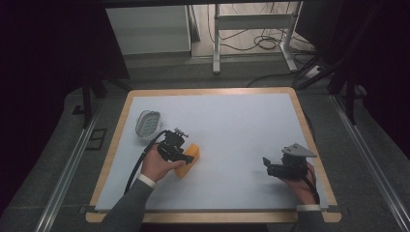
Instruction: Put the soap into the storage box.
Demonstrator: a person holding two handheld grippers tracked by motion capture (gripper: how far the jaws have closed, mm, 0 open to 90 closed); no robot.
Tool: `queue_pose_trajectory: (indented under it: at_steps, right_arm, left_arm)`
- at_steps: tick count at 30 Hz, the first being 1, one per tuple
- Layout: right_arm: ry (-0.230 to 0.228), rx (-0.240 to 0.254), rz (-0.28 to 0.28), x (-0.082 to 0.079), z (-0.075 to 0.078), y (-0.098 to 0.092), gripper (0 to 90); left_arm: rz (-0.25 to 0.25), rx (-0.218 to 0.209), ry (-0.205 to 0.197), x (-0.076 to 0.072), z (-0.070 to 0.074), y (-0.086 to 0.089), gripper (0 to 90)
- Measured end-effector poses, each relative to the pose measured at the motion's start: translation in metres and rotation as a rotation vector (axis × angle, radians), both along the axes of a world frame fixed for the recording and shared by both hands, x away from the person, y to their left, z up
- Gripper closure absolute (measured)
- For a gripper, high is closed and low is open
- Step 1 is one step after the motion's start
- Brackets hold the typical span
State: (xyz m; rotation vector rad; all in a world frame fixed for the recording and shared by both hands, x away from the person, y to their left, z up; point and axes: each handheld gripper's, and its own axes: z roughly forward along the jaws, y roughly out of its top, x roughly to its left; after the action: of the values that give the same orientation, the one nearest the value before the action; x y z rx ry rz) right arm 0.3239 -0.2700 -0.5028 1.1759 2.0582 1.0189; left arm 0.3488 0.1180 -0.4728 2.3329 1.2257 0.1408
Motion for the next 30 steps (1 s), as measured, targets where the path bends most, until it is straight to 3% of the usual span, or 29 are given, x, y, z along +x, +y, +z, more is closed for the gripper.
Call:
queue_pose_trajectory:
  at_steps: [5,8,13,21,25,30]
  right_arm:
    - [0.004,-0.018,-0.004,0.001,-0.002,0.003,9.4]
    - [0.002,-0.023,-0.002,0.002,-0.002,0.004,9.4]
    - [0.007,-0.03,-0.01,0.003,-0.003,0.004,9.4]
    - [0.006,-0.033,-0.013,0.002,-0.003,0.005,9.4]
    - [0.005,-0.032,-0.019,0.003,-0.004,0.004,9.5]
    - [0.006,-0.036,-0.024,0.003,-0.004,0.004,9.5]
  left_arm:
    - [-0.007,0.049,0.034,0.001,-0.011,-0.011,47.8]
    - [-0.007,0.055,0.052,0.002,-0.016,-0.013,55.4]
    - [0.001,0.067,0.045,0.003,-0.015,-0.012,59.8]
    - [-0.016,0.019,0.083,0.007,-0.014,-0.001,60.8]
    - [-0.009,-0.006,0.06,0.009,-0.01,0.006,60.9]
    - [0.004,-0.075,0.05,0.014,0.002,0.026,60.9]
